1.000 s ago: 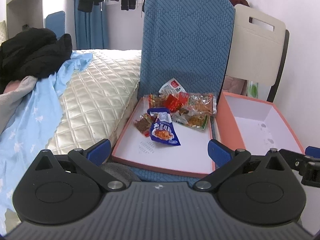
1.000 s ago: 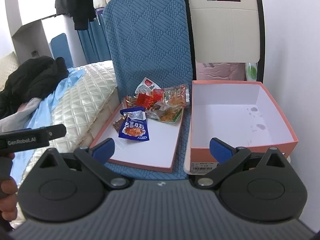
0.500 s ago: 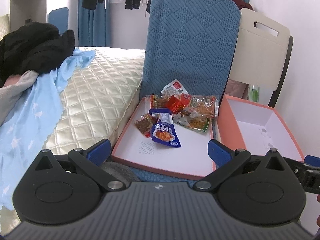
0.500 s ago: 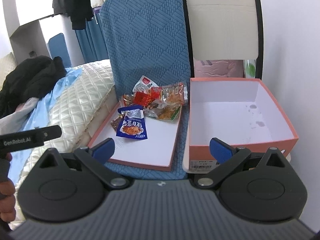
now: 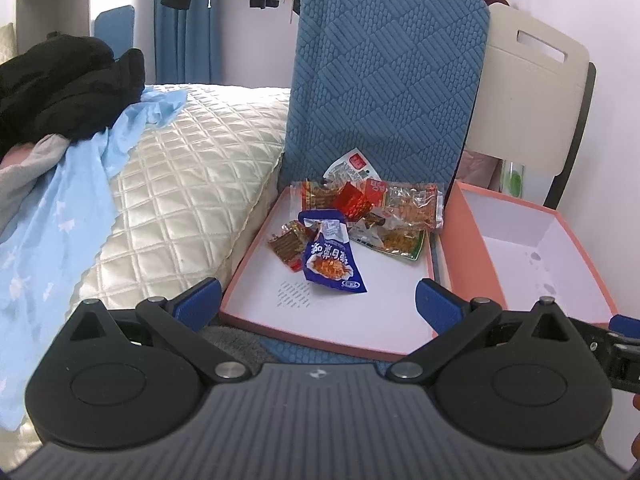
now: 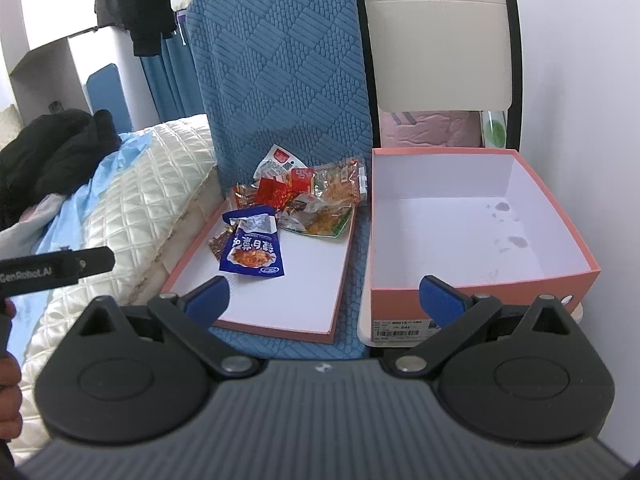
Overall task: Organize snacks
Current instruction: 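Move both tools toward the snack pile on the white tray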
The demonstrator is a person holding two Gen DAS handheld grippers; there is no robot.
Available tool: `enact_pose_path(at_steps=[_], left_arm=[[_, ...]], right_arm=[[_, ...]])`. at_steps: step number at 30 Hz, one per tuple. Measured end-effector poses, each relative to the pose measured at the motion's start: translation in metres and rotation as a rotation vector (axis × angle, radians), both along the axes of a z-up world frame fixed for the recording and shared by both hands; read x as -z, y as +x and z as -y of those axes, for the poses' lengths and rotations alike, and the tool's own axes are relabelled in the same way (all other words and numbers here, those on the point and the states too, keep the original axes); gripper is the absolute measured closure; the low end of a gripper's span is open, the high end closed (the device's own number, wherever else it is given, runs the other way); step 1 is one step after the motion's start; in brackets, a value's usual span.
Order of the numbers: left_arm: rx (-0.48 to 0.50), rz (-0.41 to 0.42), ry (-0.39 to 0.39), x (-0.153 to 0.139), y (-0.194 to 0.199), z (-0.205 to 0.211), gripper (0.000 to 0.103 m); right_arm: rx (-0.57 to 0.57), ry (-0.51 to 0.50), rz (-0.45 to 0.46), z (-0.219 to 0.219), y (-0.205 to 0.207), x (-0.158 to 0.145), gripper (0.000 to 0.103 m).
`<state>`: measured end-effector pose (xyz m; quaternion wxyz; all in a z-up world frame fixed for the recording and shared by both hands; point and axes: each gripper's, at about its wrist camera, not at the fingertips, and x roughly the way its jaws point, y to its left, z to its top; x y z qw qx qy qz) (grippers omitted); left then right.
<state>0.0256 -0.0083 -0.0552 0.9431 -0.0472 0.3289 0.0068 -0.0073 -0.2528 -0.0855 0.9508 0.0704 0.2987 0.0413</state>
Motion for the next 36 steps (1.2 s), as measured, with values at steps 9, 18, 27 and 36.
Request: enact_pose_path(at_steps=[9, 18, 27, 36], left_arm=[[-0.004, -0.014, -0.018, 0.009, 0.011, -0.001, 0.0], [0.001, -0.016, -0.02, 0.009, 0.012, -0.003, 0.0], [-0.004, -0.035, -0.016, 0.013, 0.021, -0.002, 0.0], [-0.001, -0.056, -0.009, 0.015, 0.027, -0.004, 0.0]], right_arm=[[-0.007, -0.01, -0.024, 0.001, 0.009, 0.004, 0.0], [-0.024, 0.015, -0.04, 0.002, 0.012, 0.002, 0.003], [-0.03, 0.029, -0.042, 0.005, 0.015, 0.004, 0.003], [-0.031, 0.061, -0.04, 0.004, 0.022, 0.007, 0.003]])
